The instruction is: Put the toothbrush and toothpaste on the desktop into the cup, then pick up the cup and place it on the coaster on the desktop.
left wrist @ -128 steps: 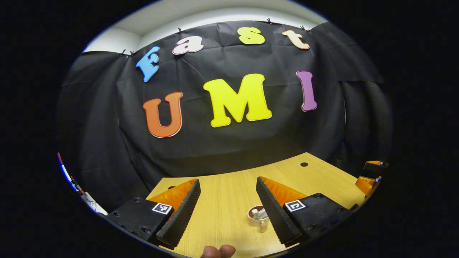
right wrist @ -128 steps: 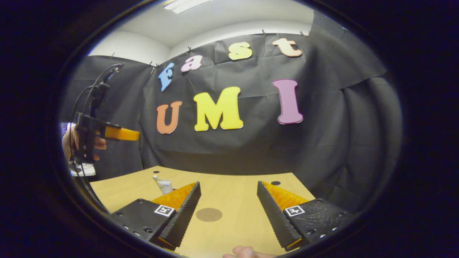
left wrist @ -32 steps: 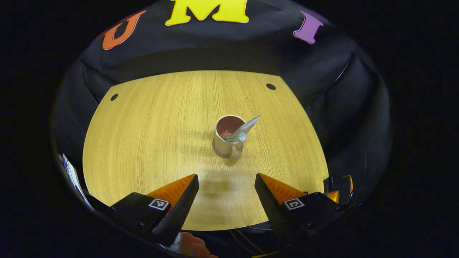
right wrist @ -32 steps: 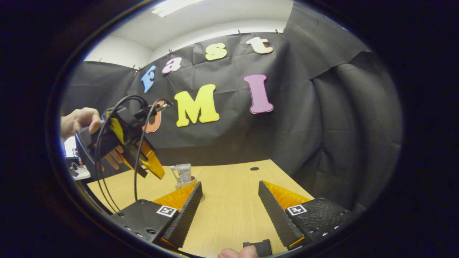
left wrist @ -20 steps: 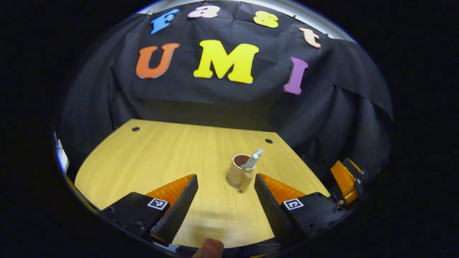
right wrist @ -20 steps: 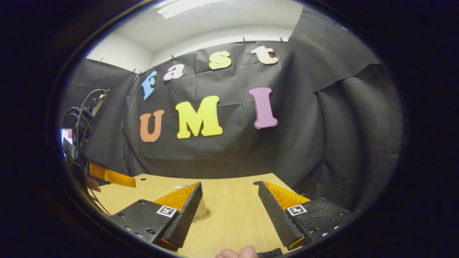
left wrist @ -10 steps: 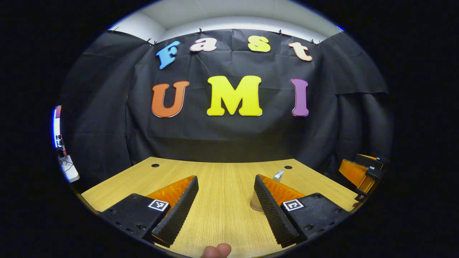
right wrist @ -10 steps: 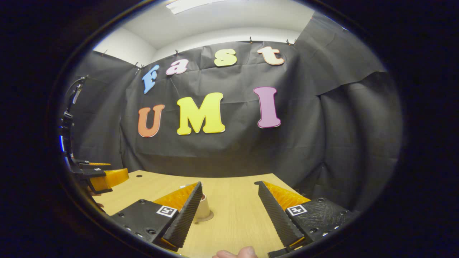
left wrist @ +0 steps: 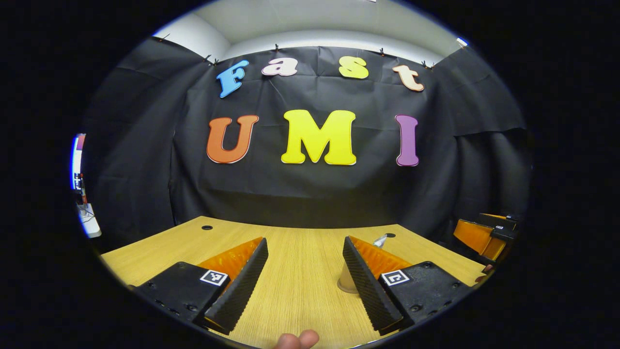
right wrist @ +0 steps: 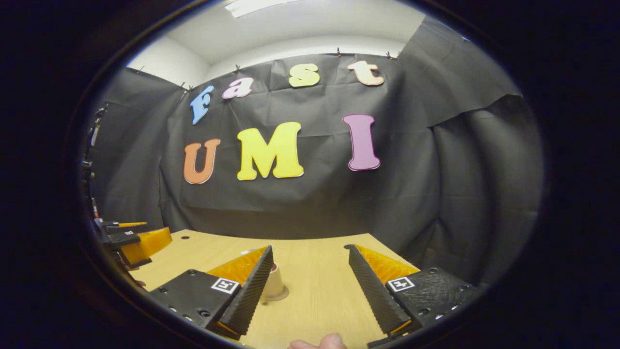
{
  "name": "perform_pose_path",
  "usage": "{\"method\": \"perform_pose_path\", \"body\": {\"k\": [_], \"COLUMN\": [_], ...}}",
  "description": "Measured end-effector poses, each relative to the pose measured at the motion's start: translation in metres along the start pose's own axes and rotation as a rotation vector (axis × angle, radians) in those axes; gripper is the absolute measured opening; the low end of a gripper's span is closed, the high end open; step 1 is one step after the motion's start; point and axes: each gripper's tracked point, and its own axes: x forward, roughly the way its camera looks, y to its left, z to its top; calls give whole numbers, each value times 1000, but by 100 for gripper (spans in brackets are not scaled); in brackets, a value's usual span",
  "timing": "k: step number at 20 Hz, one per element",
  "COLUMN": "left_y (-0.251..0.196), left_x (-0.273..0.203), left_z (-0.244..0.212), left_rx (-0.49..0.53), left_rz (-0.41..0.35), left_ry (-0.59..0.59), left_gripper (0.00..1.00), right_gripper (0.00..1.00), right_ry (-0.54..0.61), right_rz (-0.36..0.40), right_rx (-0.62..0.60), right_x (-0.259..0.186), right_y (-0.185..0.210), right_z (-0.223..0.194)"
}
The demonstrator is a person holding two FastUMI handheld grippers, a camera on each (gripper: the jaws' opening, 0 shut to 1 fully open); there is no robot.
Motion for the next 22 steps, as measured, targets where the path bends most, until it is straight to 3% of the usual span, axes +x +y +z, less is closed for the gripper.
{"method": "perform_pose_path", "body": {"k": [9,15,16,17,22], "left_y": [-1,-2,-1,0,2], "left_x": [4,-2,-5,-5,-8], "left_z": [5,9,10,11,13], "left_rx": [52,42,50,51,19], "left_rz": [5,26,38,43,47], "left_ry": [-21,-15,-19,-21,-12], "left_gripper": [99,98,99,99,98], "right_gripper": [95,95,91,95,95], "right_ry": [-44,-58,-63,-70,-93], "right_rz": [0,32,37,40,31], "right_rx": [-11,-22,-23,-24,-24], "right_x": [4,-2,-4,-4,-8], "right_y": [8,24,27,26,18], "right_z": [5,10,11,13,21]}}
